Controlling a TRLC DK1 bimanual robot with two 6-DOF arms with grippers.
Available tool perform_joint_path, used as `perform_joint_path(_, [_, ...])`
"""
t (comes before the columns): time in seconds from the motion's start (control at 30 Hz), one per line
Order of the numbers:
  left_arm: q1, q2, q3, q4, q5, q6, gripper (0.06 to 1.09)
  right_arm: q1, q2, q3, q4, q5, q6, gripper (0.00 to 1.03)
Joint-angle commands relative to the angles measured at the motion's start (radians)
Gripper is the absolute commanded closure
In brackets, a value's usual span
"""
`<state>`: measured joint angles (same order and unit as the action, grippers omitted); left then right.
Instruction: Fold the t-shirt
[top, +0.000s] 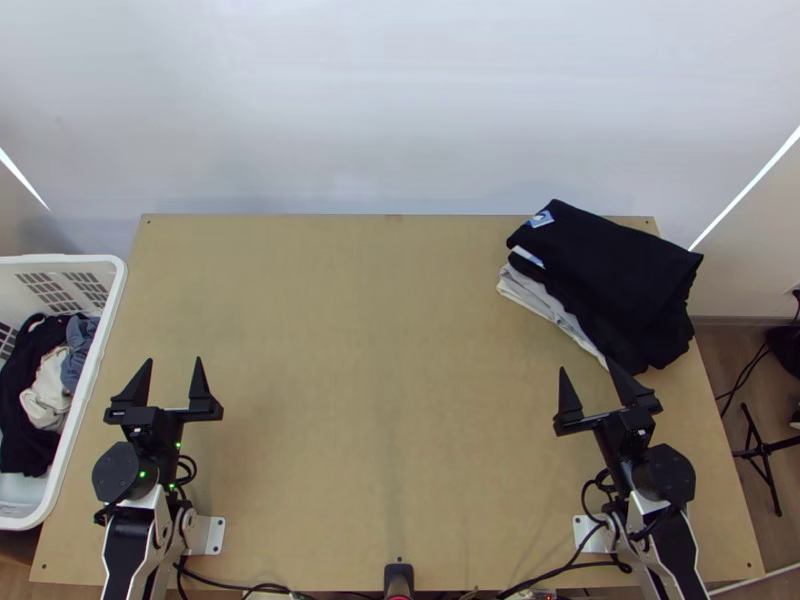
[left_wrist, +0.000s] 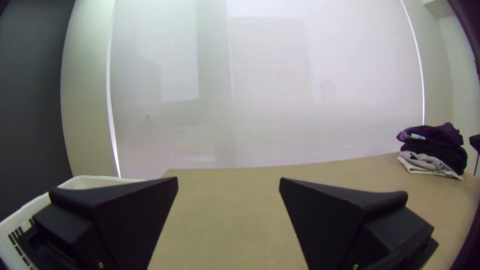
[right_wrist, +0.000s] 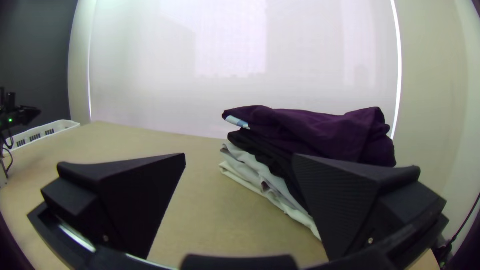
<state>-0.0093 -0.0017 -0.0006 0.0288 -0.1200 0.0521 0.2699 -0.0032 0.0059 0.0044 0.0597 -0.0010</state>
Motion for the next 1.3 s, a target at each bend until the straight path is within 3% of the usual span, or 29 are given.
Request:
perform_joint_path(0.0, [0.0,0.0,0.001,0.0,0.0,0.0,0.1,0.0,0.0,0.0,0.0,0.0,-0.001,0.04])
perform_joint_path(1.0, [0.0,0.0,0.001,0.0,0.0,0.0,0.1,0.0,0.0,0.0,0.0,0.0,-0.001,0.04])
perform_joint_path(1.27, [-0.004,0.0,0.001,-0.003,0.017,-0.055,0.1,0.0,0.0,0.0,0.0,0.0,-0.001,0.04])
